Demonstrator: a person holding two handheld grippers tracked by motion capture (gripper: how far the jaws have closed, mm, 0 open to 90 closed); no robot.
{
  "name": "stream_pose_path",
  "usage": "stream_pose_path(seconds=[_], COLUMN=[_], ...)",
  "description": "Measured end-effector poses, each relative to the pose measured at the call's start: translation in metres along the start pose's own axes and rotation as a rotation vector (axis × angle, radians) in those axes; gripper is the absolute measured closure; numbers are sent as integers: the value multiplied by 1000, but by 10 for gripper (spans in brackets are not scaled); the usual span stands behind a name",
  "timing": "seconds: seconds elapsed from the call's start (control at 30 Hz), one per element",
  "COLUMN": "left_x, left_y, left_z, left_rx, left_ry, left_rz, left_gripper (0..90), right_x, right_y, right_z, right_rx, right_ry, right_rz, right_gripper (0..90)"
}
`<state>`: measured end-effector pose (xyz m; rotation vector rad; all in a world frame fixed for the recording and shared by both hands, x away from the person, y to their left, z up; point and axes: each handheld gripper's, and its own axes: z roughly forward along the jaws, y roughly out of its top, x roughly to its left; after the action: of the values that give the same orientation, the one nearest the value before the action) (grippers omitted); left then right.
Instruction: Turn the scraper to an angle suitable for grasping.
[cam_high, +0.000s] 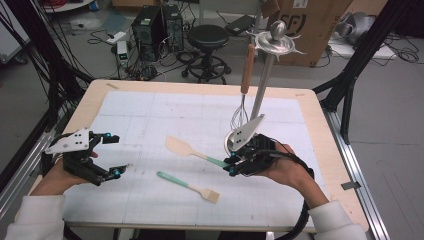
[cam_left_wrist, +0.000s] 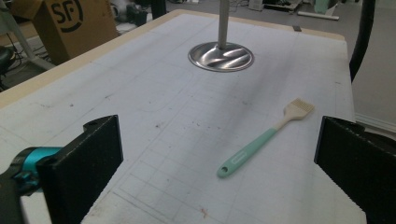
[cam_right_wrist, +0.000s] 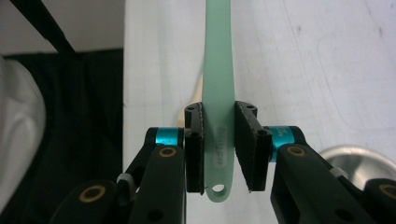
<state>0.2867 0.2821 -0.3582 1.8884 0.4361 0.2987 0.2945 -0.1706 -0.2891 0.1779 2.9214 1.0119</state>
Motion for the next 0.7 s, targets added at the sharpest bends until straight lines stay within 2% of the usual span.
stream_pose_path(seconds=[0.1,0.2,0.4,0.7], left_x=[0,-1,-1,-1], left_y=[0,1,1,2], left_z=[0,1,0,-5], left_rx=[-1,-1,-1,-10], left_ry=[-2,-6,-20,-28], left_rz=[1,2,9,16], left_gripper=[17,16,16,17], right_x=[1,2,3,2], right_y=[2,4,6,9], right_z=[-2,-1,4,30], right_rx=[-36,-49,-90,-75], right_ry=[-3,-4,26,57], right_rz=[-2,-7,4,1], right_gripper=[743,743,743,742])
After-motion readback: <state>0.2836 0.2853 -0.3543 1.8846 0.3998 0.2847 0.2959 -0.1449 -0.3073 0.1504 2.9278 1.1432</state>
